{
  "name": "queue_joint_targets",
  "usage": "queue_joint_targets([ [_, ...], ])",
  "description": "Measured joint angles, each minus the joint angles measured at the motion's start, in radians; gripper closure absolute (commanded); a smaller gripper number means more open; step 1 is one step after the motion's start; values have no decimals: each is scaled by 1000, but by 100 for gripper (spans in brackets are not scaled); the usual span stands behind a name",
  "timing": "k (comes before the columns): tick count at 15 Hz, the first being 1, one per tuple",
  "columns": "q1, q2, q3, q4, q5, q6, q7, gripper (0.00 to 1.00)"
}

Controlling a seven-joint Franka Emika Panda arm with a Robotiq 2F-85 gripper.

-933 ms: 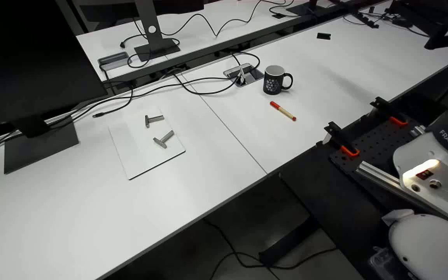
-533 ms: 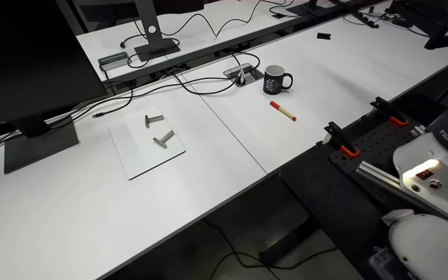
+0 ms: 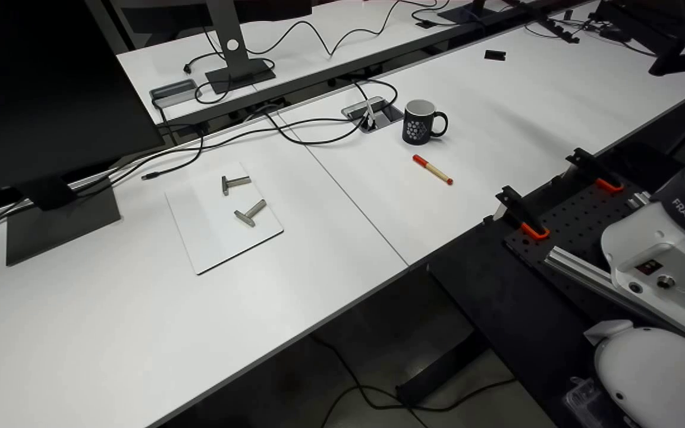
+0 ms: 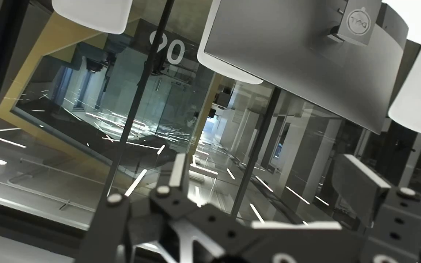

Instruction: Put the marker in the mug

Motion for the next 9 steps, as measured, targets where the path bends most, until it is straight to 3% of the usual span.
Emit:
queue_joint_targets([
  [9, 0, 12, 16, -8, 47, 0, 44, 0],
])
